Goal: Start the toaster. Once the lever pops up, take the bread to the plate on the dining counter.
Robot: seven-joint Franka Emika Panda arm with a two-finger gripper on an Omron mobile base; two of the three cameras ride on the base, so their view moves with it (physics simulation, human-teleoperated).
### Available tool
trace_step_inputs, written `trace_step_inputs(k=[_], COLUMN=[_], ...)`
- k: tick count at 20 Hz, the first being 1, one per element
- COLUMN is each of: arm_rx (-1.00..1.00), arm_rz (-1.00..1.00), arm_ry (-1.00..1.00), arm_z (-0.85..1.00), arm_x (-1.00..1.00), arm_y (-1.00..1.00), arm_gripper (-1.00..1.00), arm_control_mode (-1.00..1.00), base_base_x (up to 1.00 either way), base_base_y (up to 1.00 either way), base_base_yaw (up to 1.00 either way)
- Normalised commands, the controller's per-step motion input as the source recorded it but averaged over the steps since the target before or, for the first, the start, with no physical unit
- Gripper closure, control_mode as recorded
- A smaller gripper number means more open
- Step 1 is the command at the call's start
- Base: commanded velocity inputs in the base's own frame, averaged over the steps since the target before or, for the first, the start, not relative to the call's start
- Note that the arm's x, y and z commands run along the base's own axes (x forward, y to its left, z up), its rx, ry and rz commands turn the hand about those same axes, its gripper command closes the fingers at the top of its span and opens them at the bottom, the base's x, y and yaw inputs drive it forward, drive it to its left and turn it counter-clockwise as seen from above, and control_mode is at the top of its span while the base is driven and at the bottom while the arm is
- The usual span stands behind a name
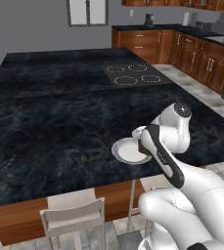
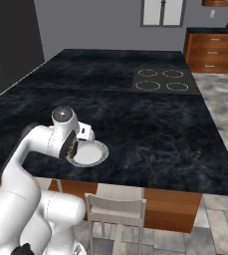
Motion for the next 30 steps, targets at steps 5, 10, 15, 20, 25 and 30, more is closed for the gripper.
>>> trace_step_inputs(k=[5,10,15,20,25,30], arm_rx=[0.0,0.0,0.0,0.0,-0.01,0.0], arm_rz=[0.0,0.0,0.0,0.0,0.0,0.0], arm_ry=[-0.01,-0.01,0.0,0.0,-0.01,0.0], arm_z=[-0.3,-0.23,-0.08,-0.1,-0.24,-0.27], arm_x=[0.32,0.35,0.23,0.23,0.07,0.0], arm_y=[0.0,0.0,0.0,0.0,0.0,0.0], arm_gripper=[1.0,1.0,1.0,1.0,1.0,1.0], arm_control_mode=[-1.0,-1.0,-1.0,-1.0,-1.0,-1.0], base_base_x=[0.0,0.0,0.0,0.0,0.0,0.0], base_base_y=[0.0,0.0,0.0,0.0,0.0,0.0], base_base_yaw=[0.0,0.0,0.0,0.0,0.0,0.0])
